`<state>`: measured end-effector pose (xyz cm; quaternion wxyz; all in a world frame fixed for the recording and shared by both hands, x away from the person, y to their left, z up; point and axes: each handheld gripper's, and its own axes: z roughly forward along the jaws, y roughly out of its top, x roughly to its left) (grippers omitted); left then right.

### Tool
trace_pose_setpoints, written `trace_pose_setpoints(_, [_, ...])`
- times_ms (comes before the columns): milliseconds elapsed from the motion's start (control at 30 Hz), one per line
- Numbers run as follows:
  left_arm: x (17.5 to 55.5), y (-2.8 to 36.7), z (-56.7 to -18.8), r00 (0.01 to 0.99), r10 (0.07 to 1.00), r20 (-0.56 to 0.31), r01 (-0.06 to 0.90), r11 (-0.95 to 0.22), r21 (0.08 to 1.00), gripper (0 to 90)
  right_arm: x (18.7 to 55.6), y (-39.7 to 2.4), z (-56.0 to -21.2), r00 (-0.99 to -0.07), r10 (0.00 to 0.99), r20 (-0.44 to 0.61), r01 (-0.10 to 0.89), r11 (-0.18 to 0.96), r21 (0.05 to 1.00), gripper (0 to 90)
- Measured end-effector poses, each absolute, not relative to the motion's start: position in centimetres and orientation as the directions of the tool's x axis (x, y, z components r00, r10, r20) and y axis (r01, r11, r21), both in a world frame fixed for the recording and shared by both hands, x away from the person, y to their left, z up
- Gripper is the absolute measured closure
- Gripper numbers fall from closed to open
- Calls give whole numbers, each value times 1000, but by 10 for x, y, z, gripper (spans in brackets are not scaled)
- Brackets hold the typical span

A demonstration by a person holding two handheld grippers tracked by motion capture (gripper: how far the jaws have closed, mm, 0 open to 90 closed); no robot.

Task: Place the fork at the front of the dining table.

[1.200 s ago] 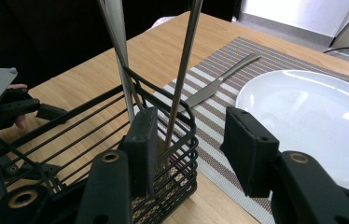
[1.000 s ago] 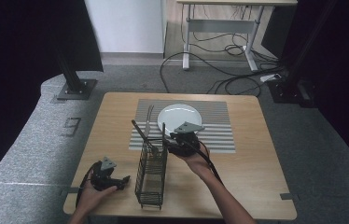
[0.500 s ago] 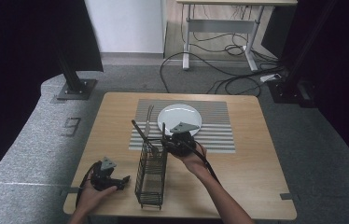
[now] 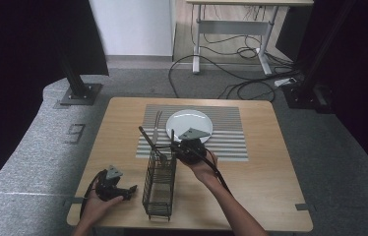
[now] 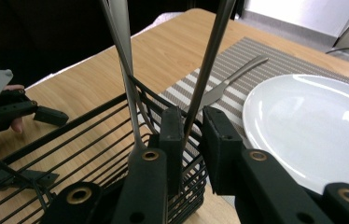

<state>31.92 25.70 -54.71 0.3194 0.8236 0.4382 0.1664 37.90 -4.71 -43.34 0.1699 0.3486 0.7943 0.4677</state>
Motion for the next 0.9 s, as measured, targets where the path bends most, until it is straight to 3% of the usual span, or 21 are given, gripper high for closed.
trace_pose_setpoints(333, [319, 257, -547, 561, 828, -5, 615, -412, 672, 56, 372, -42, -431, -695, 718, 23, 365, 326, 872, 830])
trace_pose_setpoints(733, [319, 257, -547, 564, 826, -6, 614, -414, 671, 56, 369, -40, -429, -712, 696, 94, 390, 281, 877, 862])
trace_pose_setpoints(900, [319, 257, -547, 563, 826, -5, 614, -414, 672, 56, 363, -41, -424, -713, 698, 65, 342, 266, 901, 867])
